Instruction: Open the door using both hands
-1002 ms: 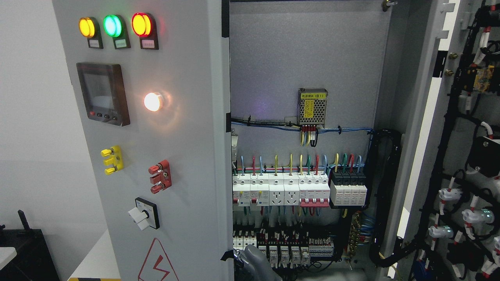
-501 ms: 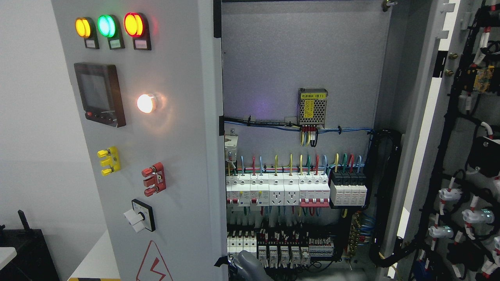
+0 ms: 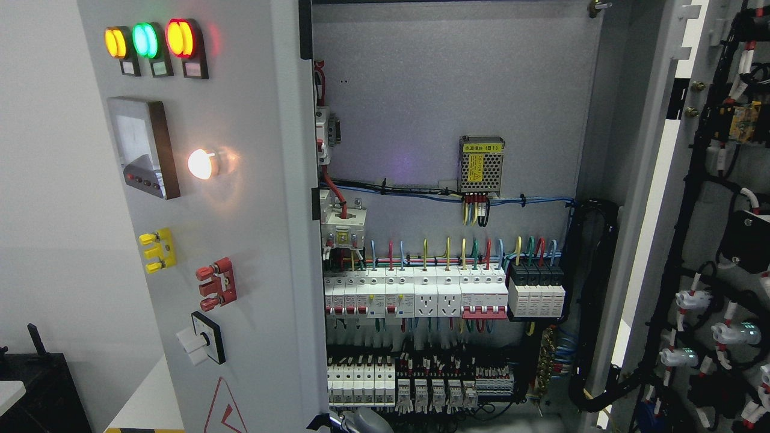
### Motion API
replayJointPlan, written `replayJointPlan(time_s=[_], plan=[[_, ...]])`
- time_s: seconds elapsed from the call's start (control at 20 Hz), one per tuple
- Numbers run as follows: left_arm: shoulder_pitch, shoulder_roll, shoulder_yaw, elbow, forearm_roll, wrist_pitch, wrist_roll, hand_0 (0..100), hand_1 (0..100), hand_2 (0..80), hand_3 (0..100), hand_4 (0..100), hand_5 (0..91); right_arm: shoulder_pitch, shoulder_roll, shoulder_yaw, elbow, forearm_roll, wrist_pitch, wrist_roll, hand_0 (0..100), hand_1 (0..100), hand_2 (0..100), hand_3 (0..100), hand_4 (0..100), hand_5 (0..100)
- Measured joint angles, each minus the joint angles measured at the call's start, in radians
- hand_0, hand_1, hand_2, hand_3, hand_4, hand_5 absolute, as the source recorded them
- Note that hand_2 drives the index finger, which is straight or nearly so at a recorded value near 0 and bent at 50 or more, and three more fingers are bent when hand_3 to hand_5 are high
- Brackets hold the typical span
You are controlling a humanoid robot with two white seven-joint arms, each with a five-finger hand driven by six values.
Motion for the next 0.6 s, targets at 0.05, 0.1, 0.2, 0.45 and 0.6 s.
replayJointPlan(time_s=[0.05, 0.1, 0.2, 0.45, 0.6], plan=[[0.000, 0.000, 0.000, 0.000, 0.000, 0.000, 0.000, 0, 0, 0.0, 0, 3, 0.0, 0.001, 0.000, 0.003, -0.002, 0.000, 0.000, 0.000, 0, 0, 0, 0, 0, 0], [0.000, 0.000, 0.000, 0.000, 0.000, 0.000, 0.000, 0, 0, 0.0, 0, 3, 0.0, 0.003, 0.000, 0.006, -0.003, 0.000, 0.000, 0.000, 0, 0, 0, 0, 0, 0], [0.000, 0.000, 0.000, 0.000, 0.000, 0.000, 0.000, 0, 0, 0.0, 0, 3, 0.0, 0.006, 0.000, 0.013, -0.007, 0.000, 0.000, 0.002, 0, 0, 0, 0, 0, 0], [0.000, 0.000, 0.000, 0.000, 0.000, 0.000, 0.000, 0, 0, 0.0, 0, 3, 0.0, 0.014, 0.001, 0.031, -0.017, 0.000, 0.000, 0.003, 0, 0, 0, 0, 0, 0], [0.000, 0.000, 0.000, 0.000, 0.000, 0.000, 0.000, 0, 0, 0.0, 0, 3, 0.0, 0.016, 0.001, 0.044, -0.022, 0.000, 0.000, 0.003, 0, 0, 0, 0, 0, 0]])
